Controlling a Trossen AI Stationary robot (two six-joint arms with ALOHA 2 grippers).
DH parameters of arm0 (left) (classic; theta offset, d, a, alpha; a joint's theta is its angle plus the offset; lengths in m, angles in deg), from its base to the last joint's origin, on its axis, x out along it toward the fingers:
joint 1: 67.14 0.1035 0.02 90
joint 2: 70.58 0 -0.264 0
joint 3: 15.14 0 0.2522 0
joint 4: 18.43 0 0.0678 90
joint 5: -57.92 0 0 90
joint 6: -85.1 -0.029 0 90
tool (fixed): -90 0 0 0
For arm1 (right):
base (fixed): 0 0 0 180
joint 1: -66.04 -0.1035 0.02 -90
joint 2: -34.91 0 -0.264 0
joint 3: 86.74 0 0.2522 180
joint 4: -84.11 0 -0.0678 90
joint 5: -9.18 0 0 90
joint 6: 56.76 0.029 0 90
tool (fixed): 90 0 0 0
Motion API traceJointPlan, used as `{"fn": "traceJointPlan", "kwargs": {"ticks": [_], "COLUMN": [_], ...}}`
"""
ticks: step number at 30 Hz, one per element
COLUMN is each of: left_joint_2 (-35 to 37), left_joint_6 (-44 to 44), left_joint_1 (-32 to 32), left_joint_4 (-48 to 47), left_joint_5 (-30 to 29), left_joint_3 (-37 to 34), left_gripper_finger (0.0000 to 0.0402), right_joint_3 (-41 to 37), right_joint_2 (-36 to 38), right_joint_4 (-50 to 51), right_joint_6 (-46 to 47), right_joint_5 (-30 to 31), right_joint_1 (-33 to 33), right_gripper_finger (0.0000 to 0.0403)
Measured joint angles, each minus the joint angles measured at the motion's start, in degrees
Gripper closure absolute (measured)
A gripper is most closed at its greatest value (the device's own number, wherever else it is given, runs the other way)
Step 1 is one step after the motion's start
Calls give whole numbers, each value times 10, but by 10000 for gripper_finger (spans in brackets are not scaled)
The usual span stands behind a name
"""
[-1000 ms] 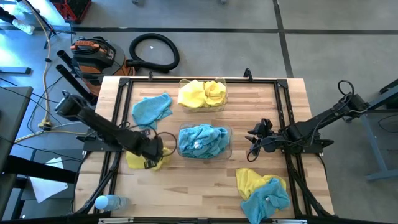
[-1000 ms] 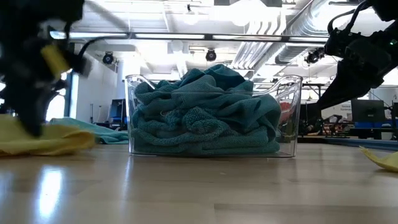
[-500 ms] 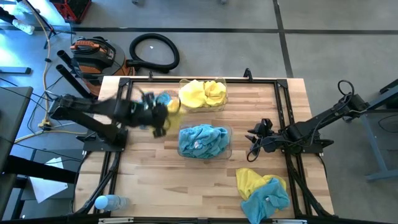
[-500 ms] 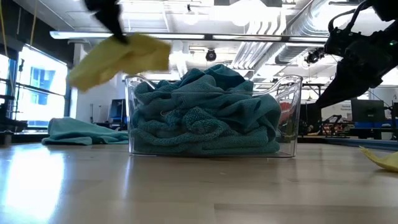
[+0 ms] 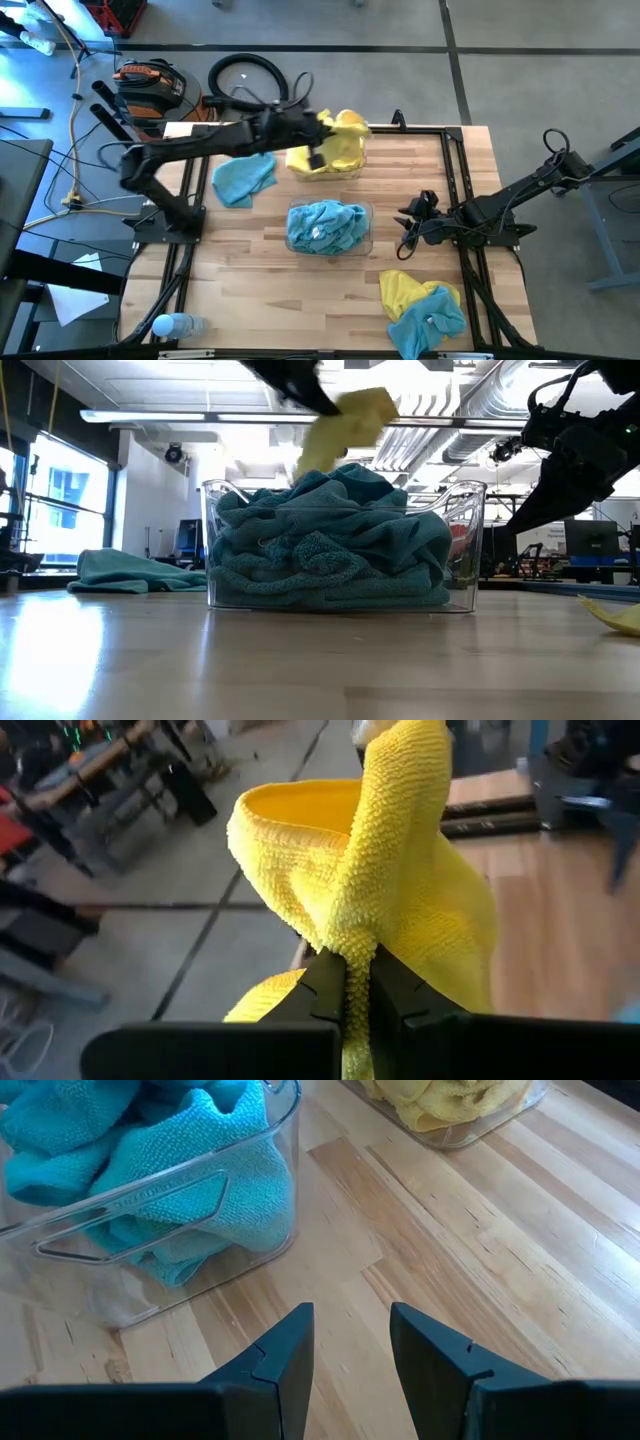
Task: Sort microfiber towel by color & place in baskets
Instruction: Put the yellow microfiber towel into the top transparent bin
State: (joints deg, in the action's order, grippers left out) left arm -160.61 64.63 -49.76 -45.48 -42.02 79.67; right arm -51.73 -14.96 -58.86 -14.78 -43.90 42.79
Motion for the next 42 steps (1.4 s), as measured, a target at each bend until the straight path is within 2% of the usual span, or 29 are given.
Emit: {"fn": "traceJointPlan", "kwargs": {"ticks": [4, 8, 10, 16, 19, 30, 34, 42], "left_joint_2": [-82, -147, -171, -218, -231, -277, -277, -268], "left_joint_6": [-16, -5, -1, 24, 35, 57, 79, 56], "left_joint_1": [19, 33, 39, 59, 61, 58, 58, 57], "left_joint_4": [123, 158, 140, -3, -35, -33, -34, -39], "left_joint_5": [20, 22, 21, 17, 18, 14, 6, 1], "left_joint_3": [21, 43, 43, 43, 43, 44, 44, 43], "left_gripper_finger": [401, 400, 400, 399, 399, 396, 372, 286], "right_joint_3": [0, 0, 0, 0, 0, 0, 0, 0], "right_joint_2": [0, 0, 0, 0, 0, 0, 0, 0], "right_joint_4": [0, 2, 3, 4, 4, 4, 8, 13], "right_joint_6": [0, 0, 0, 5, 6, 6, 6, 6], "right_joint_5": [0, 0, -1, -8, -8, -8, -8, -8], "right_joint_1": [0, 0, 0, 0, 0, 0, 0, 0], "right_gripper_finger": [272, 272, 272, 272, 272, 272, 272, 272]}}
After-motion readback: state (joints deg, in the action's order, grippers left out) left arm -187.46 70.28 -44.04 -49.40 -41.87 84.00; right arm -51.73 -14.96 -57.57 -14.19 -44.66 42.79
